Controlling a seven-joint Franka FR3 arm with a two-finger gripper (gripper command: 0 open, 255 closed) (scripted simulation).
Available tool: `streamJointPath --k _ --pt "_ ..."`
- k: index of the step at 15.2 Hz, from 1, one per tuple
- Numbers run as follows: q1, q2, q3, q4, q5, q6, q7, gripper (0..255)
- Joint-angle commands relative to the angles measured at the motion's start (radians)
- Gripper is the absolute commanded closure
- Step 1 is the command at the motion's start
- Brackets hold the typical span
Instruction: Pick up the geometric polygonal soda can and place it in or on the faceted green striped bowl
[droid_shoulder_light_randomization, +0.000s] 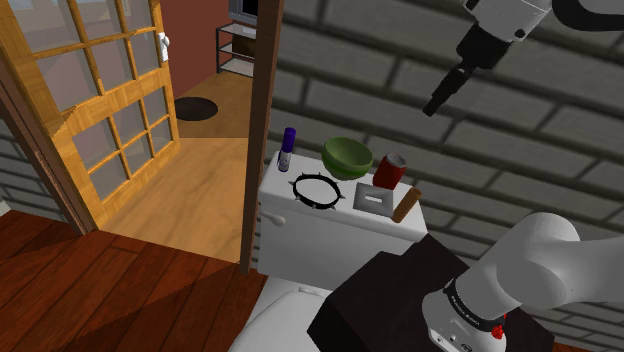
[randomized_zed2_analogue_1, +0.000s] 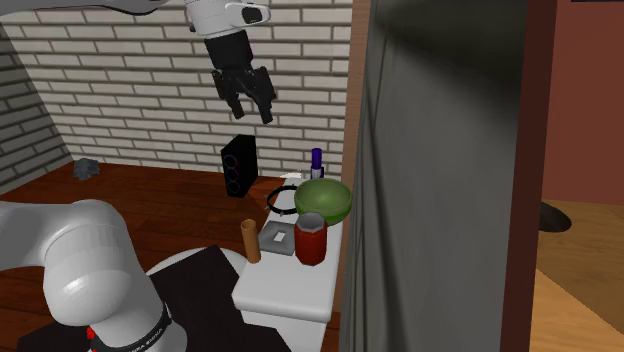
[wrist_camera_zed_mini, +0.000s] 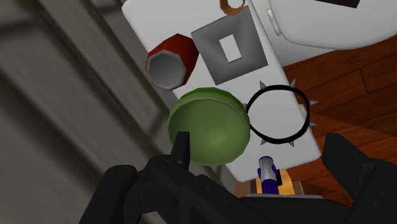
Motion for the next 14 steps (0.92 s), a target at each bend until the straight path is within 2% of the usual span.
streamJointPath --k 1,8,14 --pt "0.0 0.0 0.0 0.0 0.0 0.0 0.0 0" --pt "-0.017 0.051 -0.105 -0.152 -0.037 0.143 -0.111 0" --pt "-0.038 0.144 -0.196 -0.245 -0.071 0.277 -0.208 0"
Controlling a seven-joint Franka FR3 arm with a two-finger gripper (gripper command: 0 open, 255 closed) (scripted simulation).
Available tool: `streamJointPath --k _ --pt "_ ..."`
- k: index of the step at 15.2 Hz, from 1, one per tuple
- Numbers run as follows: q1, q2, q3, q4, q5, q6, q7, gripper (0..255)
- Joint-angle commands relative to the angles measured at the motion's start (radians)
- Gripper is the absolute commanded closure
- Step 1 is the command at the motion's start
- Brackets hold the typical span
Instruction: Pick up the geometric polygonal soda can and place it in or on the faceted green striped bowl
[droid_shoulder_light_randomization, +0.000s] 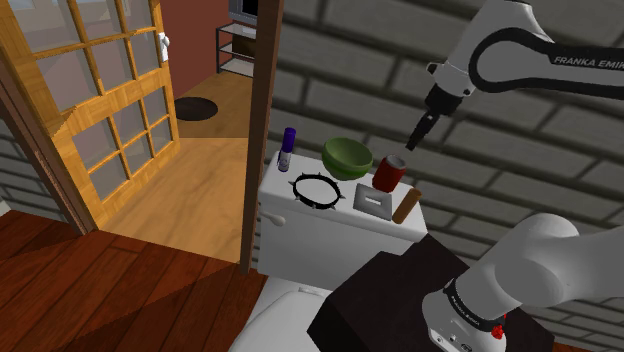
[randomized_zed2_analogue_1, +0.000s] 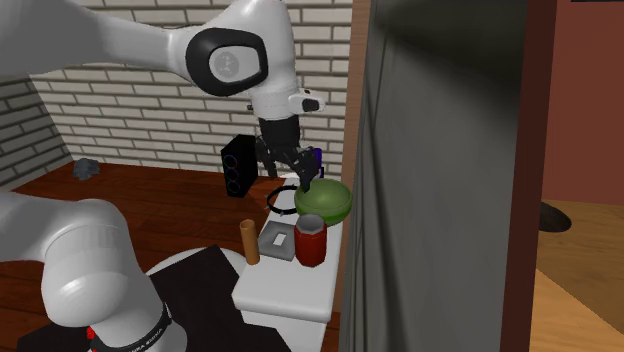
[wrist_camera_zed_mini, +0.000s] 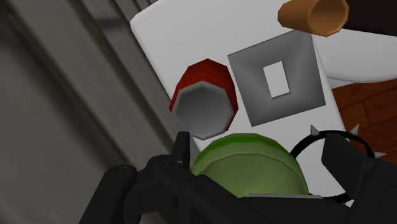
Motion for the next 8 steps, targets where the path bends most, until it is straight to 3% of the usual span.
streamJointPath --k 1,8 --pt "-0.005 0.04 -0.028 -0.025 -0.009 0.048 -0.03 0" --pt "-0.021 0.172 -0.107 -0.086 -0.032 0.197 -0.113 0"
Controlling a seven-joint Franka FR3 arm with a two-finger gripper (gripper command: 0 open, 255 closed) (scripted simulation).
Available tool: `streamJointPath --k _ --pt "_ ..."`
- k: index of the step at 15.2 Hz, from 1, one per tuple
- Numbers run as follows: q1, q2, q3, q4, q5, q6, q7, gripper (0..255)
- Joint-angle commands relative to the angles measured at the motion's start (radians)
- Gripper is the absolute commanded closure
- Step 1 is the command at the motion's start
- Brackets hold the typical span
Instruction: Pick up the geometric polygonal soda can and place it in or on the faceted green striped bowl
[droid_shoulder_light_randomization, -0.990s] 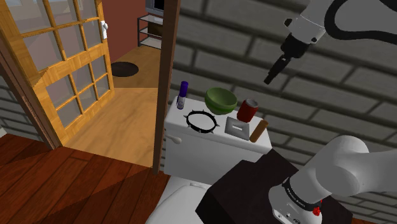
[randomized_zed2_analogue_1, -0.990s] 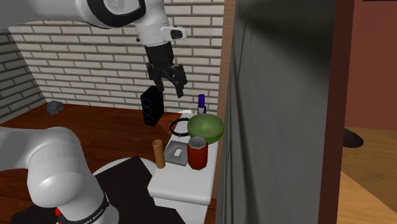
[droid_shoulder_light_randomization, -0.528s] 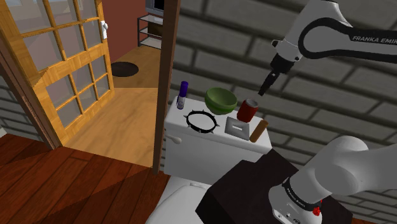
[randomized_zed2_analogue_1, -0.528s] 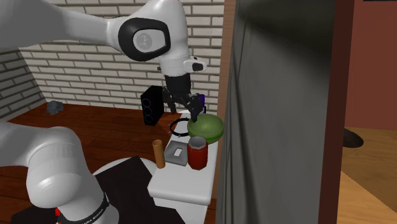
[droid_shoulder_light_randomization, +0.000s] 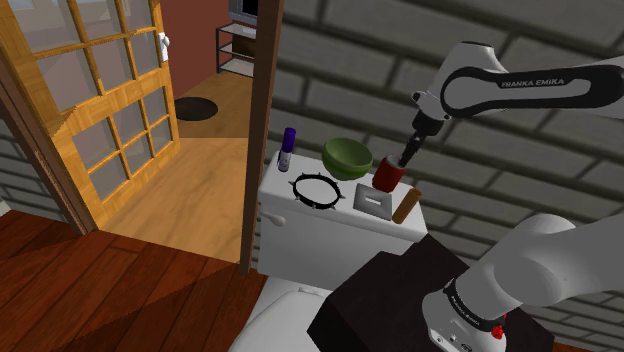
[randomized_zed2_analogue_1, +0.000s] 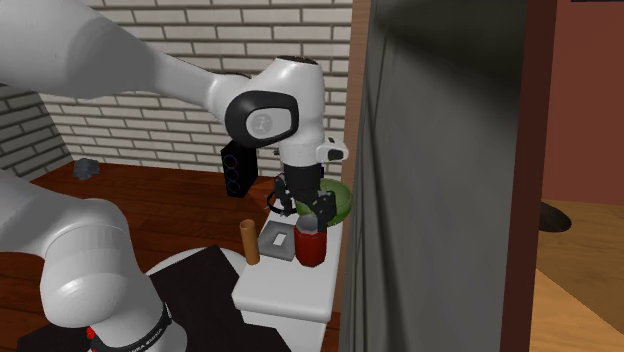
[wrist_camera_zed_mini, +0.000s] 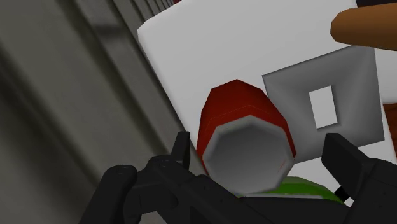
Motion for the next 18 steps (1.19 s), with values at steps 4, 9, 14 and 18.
streamJointPath --k 4,9,14,18 --pt "0.0 0.038 -0.011 -0.044 -0.003 0.08 -0.004 0" --pt "0.0 0.05 -0.014 -0.058 -0.004 0.106 -0.005 0" --pt "0.0 0.05 -0.013 -0.058 -0.004 0.106 -0.005 0" --pt "0.0 0.05 -0.013 -0.058 -0.004 0.106 -0.005 255"
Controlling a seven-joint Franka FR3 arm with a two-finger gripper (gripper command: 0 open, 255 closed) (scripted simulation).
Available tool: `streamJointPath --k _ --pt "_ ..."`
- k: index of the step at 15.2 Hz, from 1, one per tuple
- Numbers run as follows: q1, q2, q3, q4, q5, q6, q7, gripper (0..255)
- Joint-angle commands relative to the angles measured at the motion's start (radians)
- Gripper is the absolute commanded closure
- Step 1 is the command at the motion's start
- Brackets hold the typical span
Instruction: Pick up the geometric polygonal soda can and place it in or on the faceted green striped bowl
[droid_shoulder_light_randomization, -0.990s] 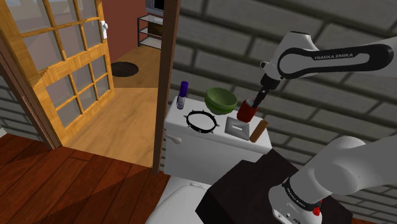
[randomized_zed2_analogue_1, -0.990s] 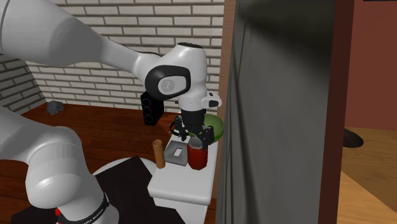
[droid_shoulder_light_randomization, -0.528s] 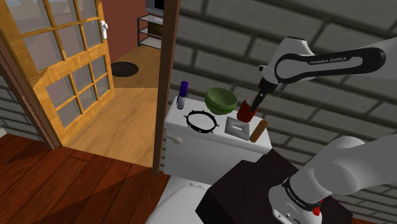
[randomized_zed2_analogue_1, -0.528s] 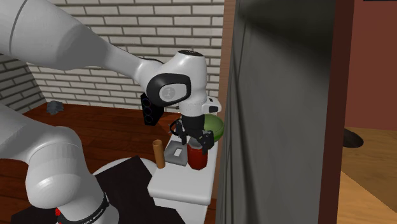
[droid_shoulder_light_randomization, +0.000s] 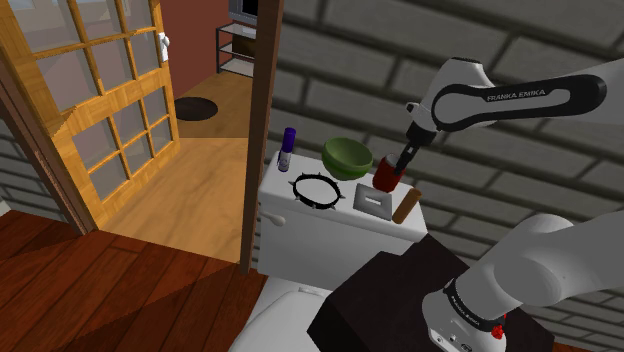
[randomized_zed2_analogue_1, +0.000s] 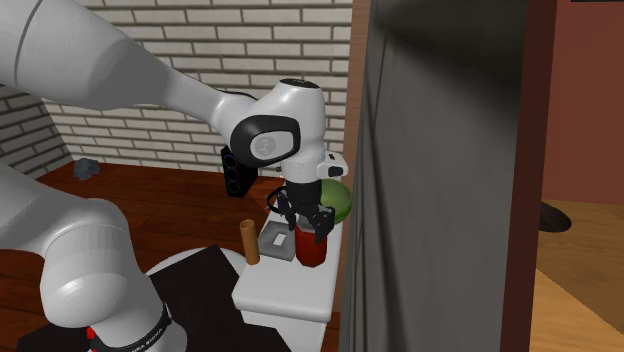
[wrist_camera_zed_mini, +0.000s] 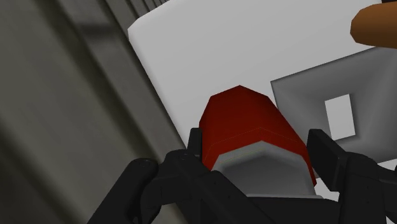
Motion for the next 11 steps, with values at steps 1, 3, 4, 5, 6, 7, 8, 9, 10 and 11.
streamJointPath --k 1,3,4,5,6,7,8,9,10,11 --pt "0.0 0.001 0.0 -0.001 0.0 0.0 0.0 255" --pt "0.0 0.001 0.0 -0.001 0.0 0.001 0.0 255" --pt "0.0 0.001 0.0 -0.001 0.0 0.001 0.0 255" --pt "0.0 0.001 -0.001 -0.001 0.0 0.001 -0.001 255" --pt "0.0 0.001 0.0 -0.001 0.0 0.0 0.0 255" --pt "0.0 -0.007 0.002 0.008 0.0 -0.016 0.0 255" --pt "0.0 -0.014 0.004 0.017 0.001 -0.032 0.001 255" --pt "0.0 -0.02 0.005 0.026 0.002 -0.047 0.001 255" --pt "0.0 -0.027 0.007 0.035 0.002 -0.063 0.001 255" --pt "0.0 -0.033 0.009 0.045 0.003 -0.078 0.002 255"
